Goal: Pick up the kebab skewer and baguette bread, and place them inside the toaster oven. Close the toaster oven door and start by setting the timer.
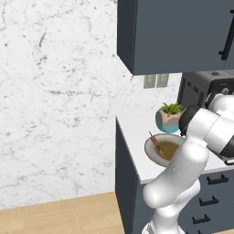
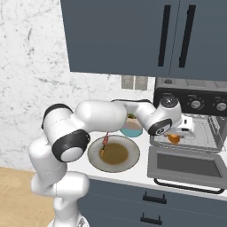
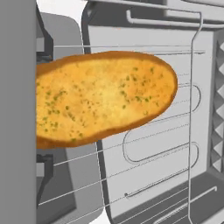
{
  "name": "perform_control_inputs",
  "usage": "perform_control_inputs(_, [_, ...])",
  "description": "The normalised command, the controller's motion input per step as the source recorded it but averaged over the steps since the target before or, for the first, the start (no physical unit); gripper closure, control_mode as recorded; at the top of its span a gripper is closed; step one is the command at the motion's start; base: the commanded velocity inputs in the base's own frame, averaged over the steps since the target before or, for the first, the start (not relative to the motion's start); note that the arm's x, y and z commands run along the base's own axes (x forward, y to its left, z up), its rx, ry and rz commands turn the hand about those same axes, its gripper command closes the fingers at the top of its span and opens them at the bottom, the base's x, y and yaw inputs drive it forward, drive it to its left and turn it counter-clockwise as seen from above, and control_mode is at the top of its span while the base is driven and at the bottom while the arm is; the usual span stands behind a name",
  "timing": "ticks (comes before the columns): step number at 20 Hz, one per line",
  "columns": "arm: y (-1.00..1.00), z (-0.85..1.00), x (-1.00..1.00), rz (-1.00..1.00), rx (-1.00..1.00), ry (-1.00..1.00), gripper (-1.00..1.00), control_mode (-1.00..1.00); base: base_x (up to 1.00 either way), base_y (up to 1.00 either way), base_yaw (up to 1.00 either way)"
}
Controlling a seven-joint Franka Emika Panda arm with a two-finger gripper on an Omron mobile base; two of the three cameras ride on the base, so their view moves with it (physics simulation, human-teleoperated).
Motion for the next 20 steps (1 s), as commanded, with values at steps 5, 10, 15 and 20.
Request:
perform_control_inputs(5, [0.0,-0.46,-0.4,0.0,-0.06,0.0,-1.0,-1.0,0.0,0.0,0.0])
perform_control_inputs(10, [0.0,-0.41,-0.64,0.0,-0.04,0.0,-1.0,-1.0,0.0,0.0,0.0])
perform_control_inputs(15, [0.0,-0.36,-0.83,0.0,-0.03,0.0,-1.0,-1.0,0.0,0.0,0.0])
perform_control_inputs(20, [0.02,0.35,-0.29,0.0,-0.01,0.0,-1.0,-1.0,0.0,0.0,0.0])
